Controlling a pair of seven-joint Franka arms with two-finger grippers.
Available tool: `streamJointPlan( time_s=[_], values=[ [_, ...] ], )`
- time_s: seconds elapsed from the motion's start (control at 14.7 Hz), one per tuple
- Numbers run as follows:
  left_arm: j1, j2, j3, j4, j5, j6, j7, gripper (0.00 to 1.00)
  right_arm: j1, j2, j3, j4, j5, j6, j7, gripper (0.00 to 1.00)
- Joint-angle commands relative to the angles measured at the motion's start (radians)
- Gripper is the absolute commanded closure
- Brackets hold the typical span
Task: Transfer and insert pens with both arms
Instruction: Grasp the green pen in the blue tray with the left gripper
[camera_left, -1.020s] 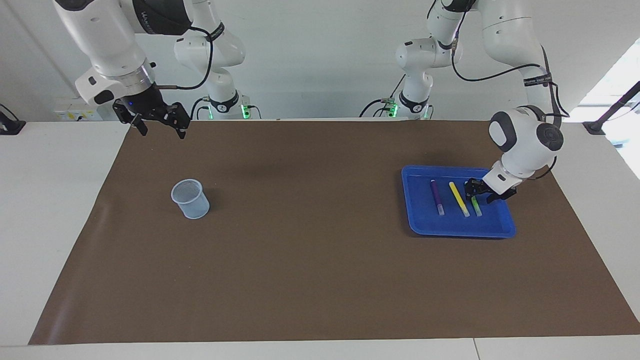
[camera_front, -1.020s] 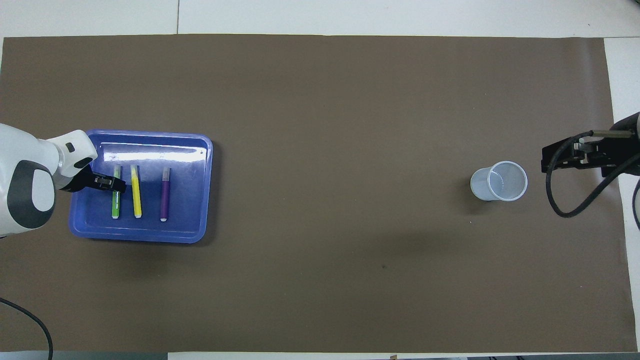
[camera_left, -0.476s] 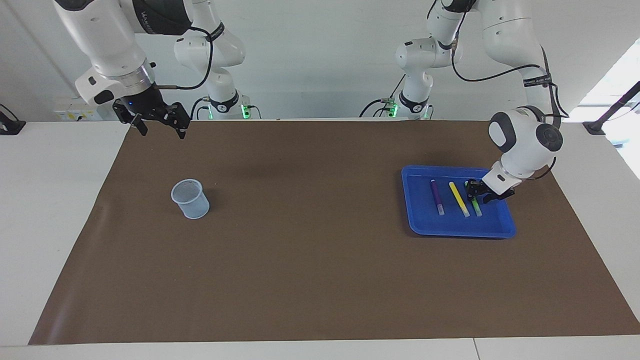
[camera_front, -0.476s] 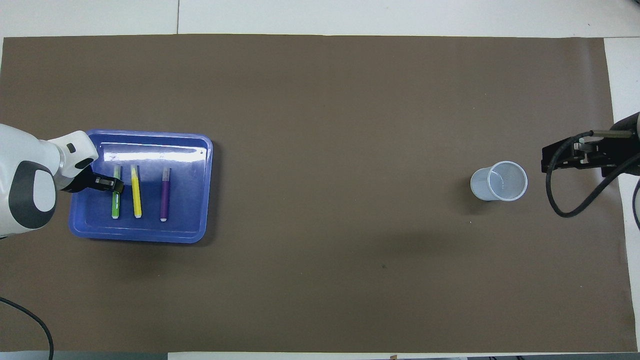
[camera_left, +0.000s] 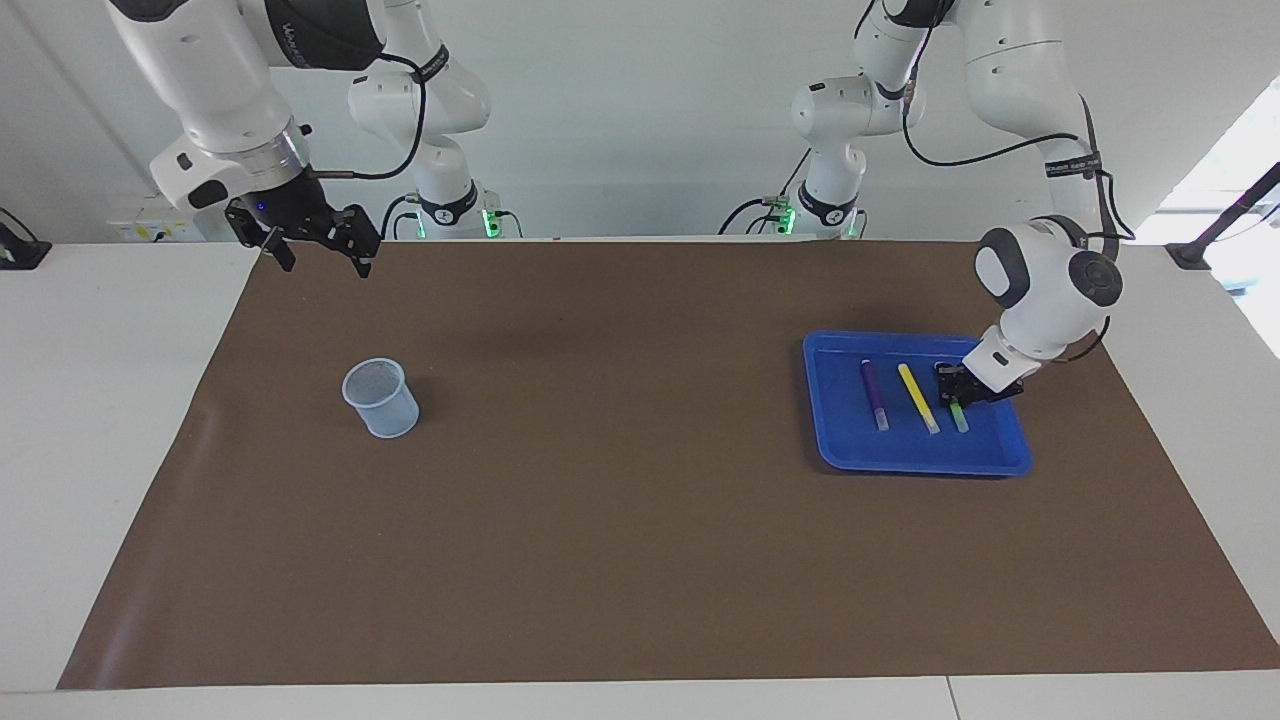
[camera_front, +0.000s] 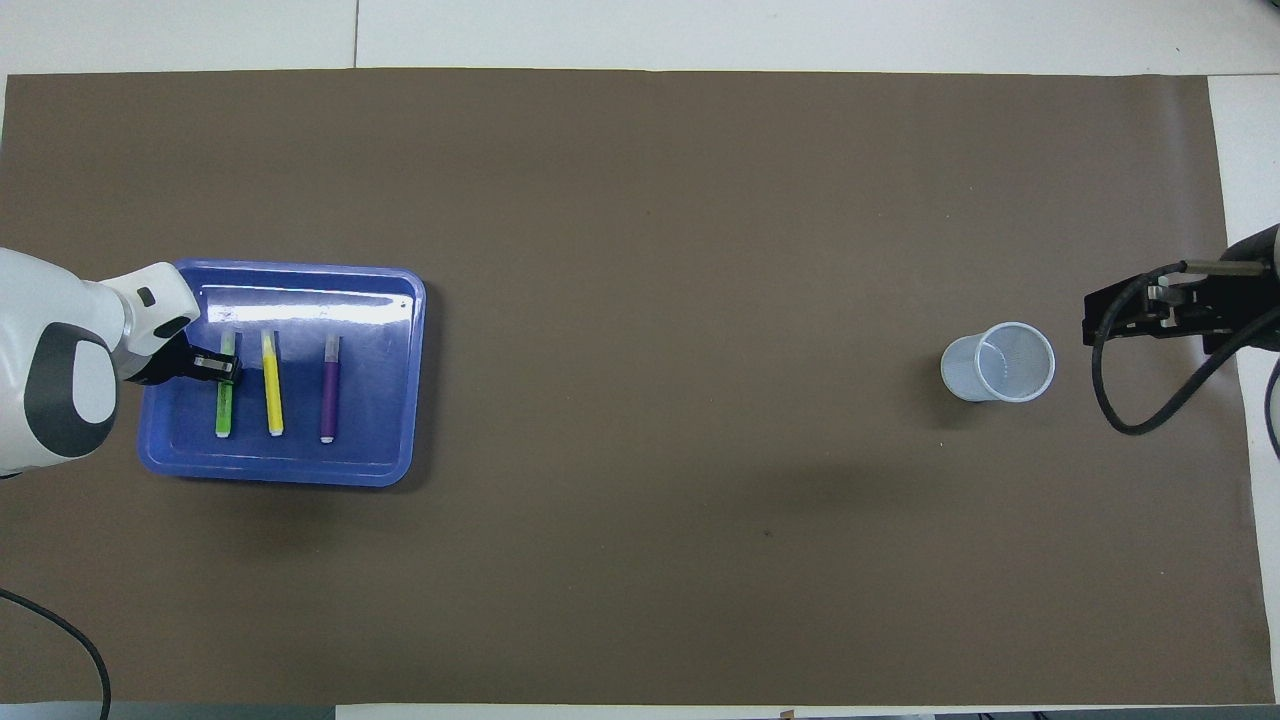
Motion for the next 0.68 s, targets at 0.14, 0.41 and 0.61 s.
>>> streamJointPlan(
  time_s=[0.14, 0.41, 0.61],
  values=[
    [0.003, -0.003, 0.004, -0.011, -0.006, 0.024, 0.007, 1.00, -0.003, -0.011, -0.003, -0.005, 0.000, -0.009, -0.012, 0.00],
    [0.006, -0.005, 0.004, 0.035, -0.006, -0.036, 0.006, 1.00, -0.004, -0.011, -0.003, -0.005, 0.000, -0.009, -0.014, 0.00],
    [-0.008, -0.003, 0.004, 0.210, -0.005, -0.275, -0.086, 1.00, -0.008, -0.011, -0.001, -0.005, 0.000, -0.009, -0.014, 0.00]
  ],
)
